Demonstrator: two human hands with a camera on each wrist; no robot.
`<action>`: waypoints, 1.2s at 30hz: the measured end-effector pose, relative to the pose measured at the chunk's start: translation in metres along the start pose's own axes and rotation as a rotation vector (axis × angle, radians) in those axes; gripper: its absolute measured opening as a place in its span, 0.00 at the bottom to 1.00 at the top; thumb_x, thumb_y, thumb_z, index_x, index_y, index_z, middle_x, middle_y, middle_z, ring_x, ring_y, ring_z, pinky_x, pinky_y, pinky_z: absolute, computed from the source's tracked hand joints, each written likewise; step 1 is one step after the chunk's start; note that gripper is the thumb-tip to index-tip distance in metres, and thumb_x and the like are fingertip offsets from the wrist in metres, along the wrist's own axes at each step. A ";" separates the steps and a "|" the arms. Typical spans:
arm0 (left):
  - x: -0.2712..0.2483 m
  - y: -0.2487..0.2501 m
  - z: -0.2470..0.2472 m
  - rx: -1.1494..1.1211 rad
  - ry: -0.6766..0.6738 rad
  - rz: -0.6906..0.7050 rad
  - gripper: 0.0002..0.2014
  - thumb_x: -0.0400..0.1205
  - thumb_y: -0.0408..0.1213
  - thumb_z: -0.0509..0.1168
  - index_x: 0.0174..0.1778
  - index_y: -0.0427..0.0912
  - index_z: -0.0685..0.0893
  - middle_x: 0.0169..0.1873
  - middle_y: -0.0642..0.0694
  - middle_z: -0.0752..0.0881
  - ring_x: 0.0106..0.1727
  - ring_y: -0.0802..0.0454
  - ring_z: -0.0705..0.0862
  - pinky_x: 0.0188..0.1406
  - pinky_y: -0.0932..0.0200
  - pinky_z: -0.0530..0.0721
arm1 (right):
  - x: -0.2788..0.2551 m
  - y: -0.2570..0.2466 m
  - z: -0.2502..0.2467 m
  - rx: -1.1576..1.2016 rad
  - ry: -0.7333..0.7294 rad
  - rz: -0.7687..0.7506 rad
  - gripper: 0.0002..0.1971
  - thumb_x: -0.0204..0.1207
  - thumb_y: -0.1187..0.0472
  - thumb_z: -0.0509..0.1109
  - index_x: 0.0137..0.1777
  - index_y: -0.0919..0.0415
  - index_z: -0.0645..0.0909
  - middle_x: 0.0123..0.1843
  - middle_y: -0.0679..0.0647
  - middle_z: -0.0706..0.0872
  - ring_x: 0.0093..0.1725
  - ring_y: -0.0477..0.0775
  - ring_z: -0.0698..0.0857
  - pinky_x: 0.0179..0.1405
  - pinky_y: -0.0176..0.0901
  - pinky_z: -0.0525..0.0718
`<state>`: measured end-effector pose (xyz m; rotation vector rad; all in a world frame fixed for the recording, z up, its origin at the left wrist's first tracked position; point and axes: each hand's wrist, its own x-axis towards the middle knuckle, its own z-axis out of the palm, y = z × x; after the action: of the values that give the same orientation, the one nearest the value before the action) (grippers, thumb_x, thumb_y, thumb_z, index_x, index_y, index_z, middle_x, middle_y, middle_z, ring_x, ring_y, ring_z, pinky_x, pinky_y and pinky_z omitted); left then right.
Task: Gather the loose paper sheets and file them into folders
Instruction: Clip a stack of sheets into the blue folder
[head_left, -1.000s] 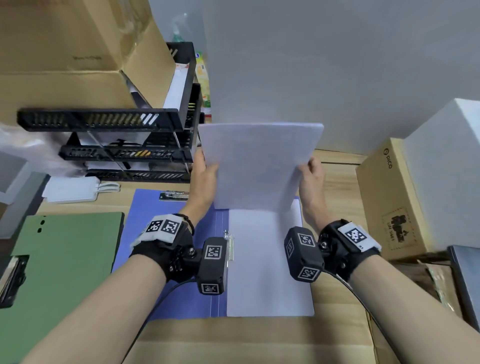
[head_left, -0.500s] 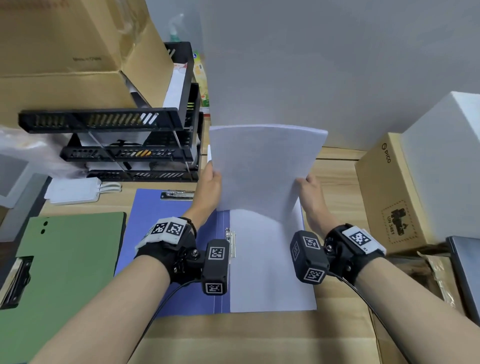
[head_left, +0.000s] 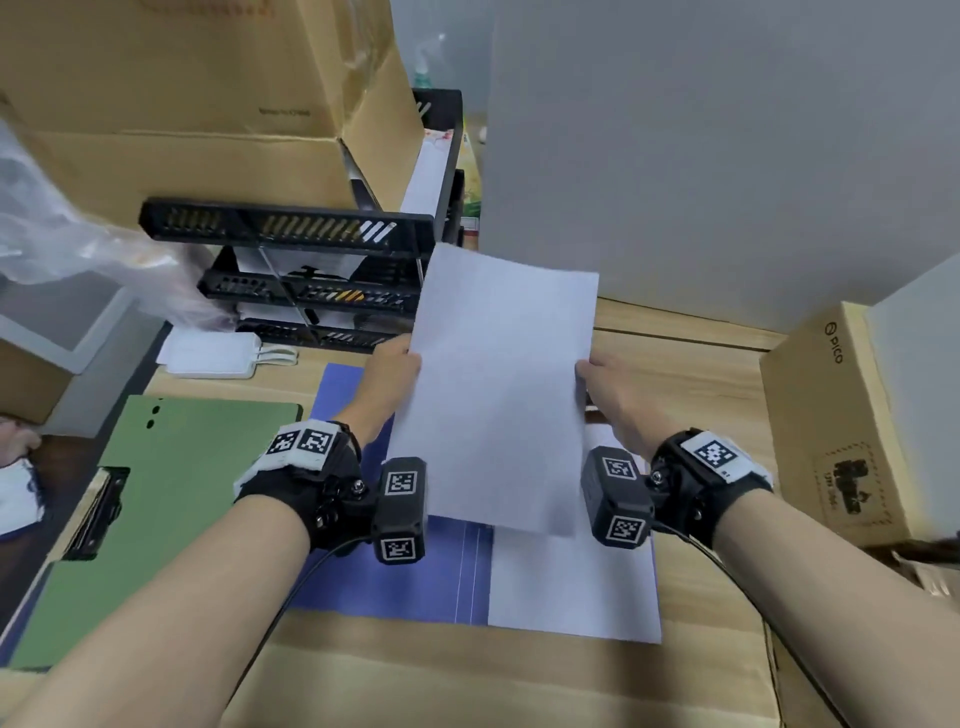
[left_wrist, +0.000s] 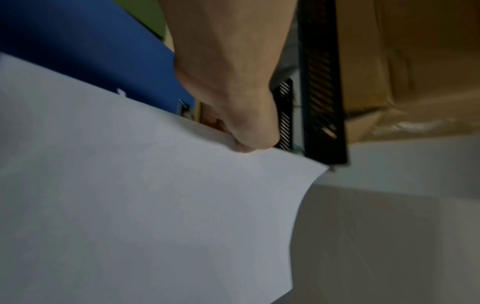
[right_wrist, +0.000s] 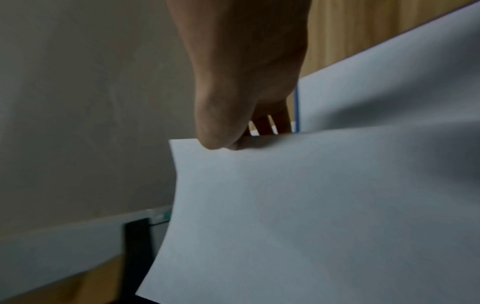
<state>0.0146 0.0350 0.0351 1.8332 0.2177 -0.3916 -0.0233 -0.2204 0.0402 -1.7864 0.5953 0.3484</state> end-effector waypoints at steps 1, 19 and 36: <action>-0.004 -0.013 -0.008 0.019 -0.027 -0.053 0.13 0.79 0.25 0.55 0.49 0.34 0.86 0.43 0.43 0.88 0.43 0.46 0.83 0.43 0.55 0.77 | -0.003 0.008 0.009 -0.028 -0.050 0.057 0.09 0.76 0.67 0.54 0.45 0.62 0.76 0.40 0.61 0.81 0.36 0.57 0.80 0.35 0.45 0.82; -0.024 -0.135 -0.082 0.228 -0.033 -0.416 0.14 0.82 0.28 0.56 0.31 0.43 0.66 0.26 0.44 0.70 0.26 0.48 0.70 0.23 0.66 0.73 | 0.012 0.081 0.118 -0.304 -0.366 0.394 0.05 0.69 0.73 0.59 0.36 0.66 0.73 0.38 0.69 0.79 0.39 0.65 0.78 0.42 0.53 0.73; 0.013 -0.127 -0.088 0.271 -0.059 -0.466 0.03 0.78 0.32 0.57 0.39 0.42 0.74 0.34 0.39 0.78 0.34 0.45 0.77 0.41 0.49 0.86 | 0.016 0.066 0.118 -0.265 -0.352 0.421 0.06 0.73 0.72 0.59 0.38 0.66 0.74 0.39 0.70 0.81 0.38 0.67 0.80 0.35 0.50 0.78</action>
<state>-0.0036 0.1552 -0.0606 2.0262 0.5787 -0.8308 -0.0394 -0.1251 -0.0561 -1.7806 0.6920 1.0491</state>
